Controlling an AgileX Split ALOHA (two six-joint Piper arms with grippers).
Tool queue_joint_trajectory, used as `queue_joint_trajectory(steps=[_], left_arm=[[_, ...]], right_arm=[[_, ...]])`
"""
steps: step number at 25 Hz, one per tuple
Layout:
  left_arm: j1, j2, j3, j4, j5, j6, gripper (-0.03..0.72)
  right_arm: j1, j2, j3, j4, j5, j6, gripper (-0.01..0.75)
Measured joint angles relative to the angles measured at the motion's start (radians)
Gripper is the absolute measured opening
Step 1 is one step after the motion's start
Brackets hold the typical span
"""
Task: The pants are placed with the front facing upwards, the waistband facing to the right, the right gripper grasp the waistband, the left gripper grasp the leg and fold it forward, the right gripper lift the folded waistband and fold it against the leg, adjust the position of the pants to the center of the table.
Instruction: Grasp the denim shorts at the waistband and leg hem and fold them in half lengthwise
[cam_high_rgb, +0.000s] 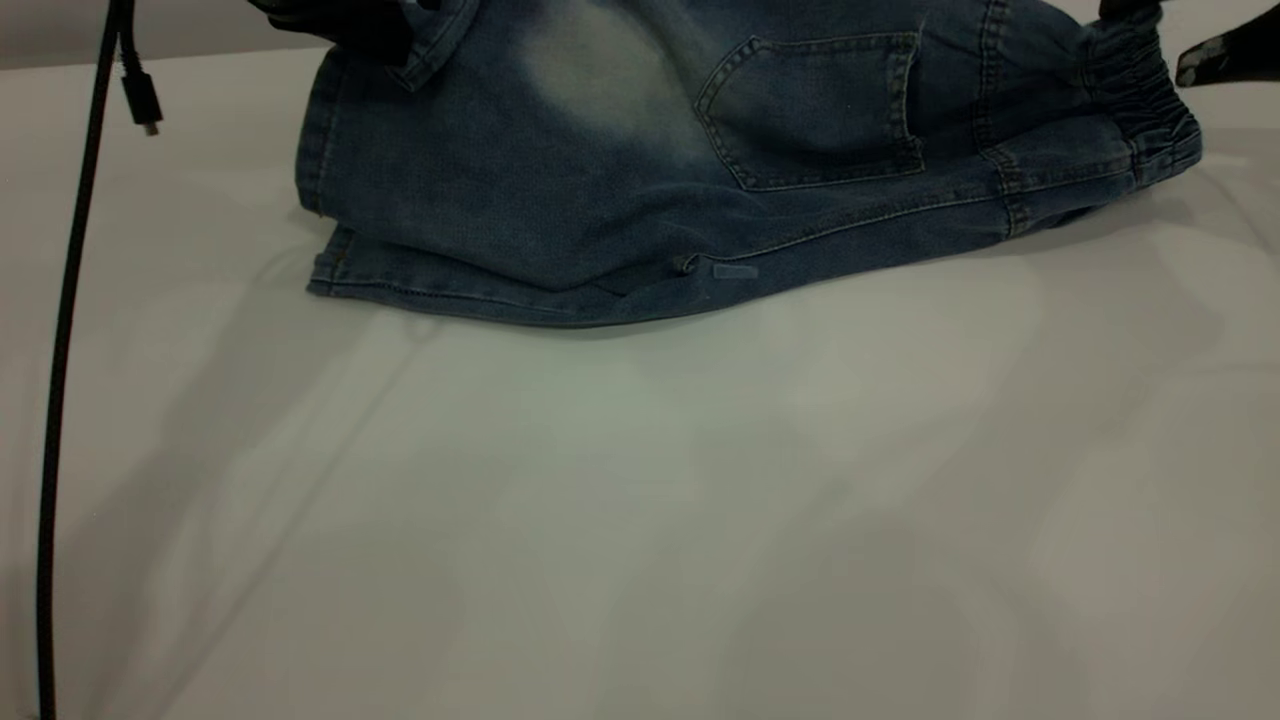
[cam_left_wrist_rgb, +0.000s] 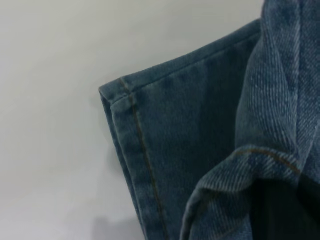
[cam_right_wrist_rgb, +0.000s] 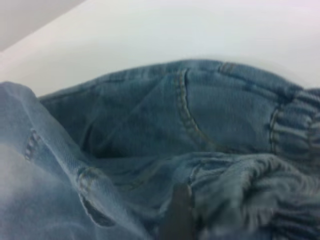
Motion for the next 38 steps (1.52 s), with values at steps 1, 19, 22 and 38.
queue_joint_trajectory(steps=[1,19,22,38], left_arm=[[0.000,0.000,0.000,0.000,0.000,0.008,0.056],[0.000,-0.001,-0.003,-0.009,-0.078,0.014,0.524],[0.000,-0.001,-0.015,-0.012,-0.080,0.014,0.524],[0.000,-0.002,-0.076,-0.009,-0.087,0.012,0.524]], right_arm=[[0.000,0.000,-0.005,0.000,0.001,0.001,0.585],[-0.136,0.000,-0.008,-0.038,0.245,0.127,0.586],[-0.129,0.018,-0.007,-0.046,0.265,0.143,0.586],[-0.129,0.127,-0.007,-0.035,0.218,0.209,0.586]])
